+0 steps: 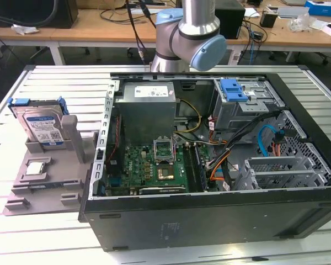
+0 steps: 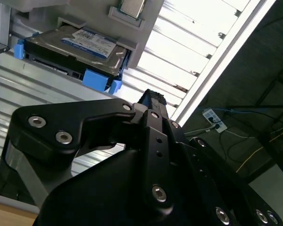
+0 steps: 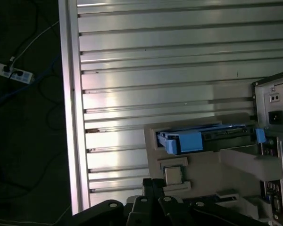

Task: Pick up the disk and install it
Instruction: 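Reach for the disk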

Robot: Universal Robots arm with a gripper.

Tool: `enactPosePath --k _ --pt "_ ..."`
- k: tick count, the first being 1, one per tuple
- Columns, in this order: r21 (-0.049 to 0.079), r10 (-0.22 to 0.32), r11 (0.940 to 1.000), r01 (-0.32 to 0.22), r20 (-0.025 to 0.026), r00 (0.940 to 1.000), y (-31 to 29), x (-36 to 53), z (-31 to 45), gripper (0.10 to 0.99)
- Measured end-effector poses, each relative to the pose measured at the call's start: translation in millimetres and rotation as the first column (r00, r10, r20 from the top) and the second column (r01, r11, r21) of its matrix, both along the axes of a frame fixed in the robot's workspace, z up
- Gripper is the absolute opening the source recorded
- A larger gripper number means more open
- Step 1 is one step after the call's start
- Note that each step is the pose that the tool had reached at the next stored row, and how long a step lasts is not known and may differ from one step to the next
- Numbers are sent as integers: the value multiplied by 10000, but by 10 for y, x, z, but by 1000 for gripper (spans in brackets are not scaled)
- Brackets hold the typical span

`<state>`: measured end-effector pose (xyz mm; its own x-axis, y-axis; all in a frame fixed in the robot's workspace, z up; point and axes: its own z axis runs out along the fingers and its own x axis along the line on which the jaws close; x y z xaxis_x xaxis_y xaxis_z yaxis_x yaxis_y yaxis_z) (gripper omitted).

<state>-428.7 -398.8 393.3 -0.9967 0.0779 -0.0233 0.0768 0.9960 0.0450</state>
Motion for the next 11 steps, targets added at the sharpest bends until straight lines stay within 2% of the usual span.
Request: enactPosePath --k 3,5,6,9,11 --pt "1 0 10000 0 1 10000 0 -154 -1 102" --pt "1 -1 10000 1 0 10000 0 -201 0 102" --pt "0 -1 10000 1 0 10000 0 -252 0 102" --pt "1 -1 10000 1 0 10000 0 -332 -3 102" --pt "2 -1 10000 1 1 10000 0 -345 -5 102"
